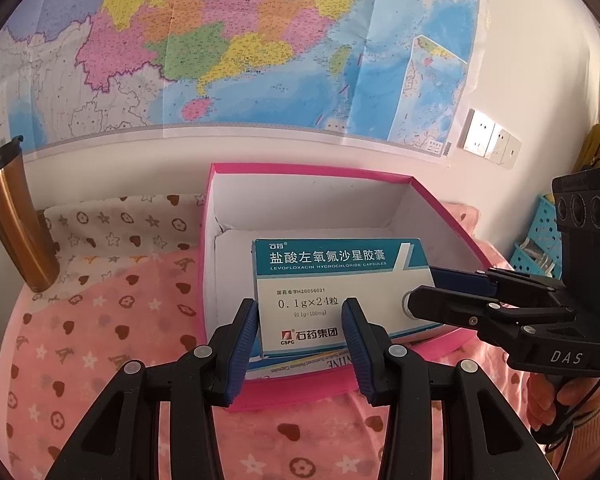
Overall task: Organize rigid objects
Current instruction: 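Carry the medicine box over the magenta box and lower it inside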
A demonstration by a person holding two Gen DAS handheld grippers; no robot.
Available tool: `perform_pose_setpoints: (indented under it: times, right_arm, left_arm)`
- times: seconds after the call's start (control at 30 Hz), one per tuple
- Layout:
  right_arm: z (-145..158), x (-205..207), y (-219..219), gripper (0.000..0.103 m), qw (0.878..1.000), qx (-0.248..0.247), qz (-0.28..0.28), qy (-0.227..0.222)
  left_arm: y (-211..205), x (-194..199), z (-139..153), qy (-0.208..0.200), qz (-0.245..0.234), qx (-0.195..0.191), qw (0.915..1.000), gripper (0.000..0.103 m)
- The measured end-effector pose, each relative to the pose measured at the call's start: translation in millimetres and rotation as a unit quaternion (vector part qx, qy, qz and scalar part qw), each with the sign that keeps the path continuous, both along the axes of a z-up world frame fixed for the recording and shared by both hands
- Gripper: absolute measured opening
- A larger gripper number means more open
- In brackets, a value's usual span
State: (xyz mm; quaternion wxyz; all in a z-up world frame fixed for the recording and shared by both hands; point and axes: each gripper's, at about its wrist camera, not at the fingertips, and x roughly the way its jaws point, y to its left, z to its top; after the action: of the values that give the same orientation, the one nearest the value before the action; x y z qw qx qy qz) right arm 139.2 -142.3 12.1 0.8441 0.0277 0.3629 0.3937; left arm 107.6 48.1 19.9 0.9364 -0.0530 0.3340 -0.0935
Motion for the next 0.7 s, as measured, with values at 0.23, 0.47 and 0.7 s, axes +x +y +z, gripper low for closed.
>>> perform_pose_setpoints:
  times: [0.23, 0.47, 0.7]
  right_arm:
    - [-3.7, 2.3, 2.9, 0.044, 1.0, -0.002, 0.001, 0.009]
    - [-5.2, 4.6, 4.6, 0.044, 1.0, -0.003, 0.001, 0.014]
    - [-7.0, 7.0, 7.3, 0.044, 1.0, -0.005, 0.002, 0.02]
  left_arm:
    - [2.0, 5.0, -4.0, 0.008, 0.005, 0.001, 1.0, 0.043]
    - [3.1, 10.1, -7.6, 0.015, 0.007, 0.002, 0.9999, 0.043]
    - [4.1, 13.8, -10.8, 0.021, 0.01, 0.003, 0.9997, 0.043]
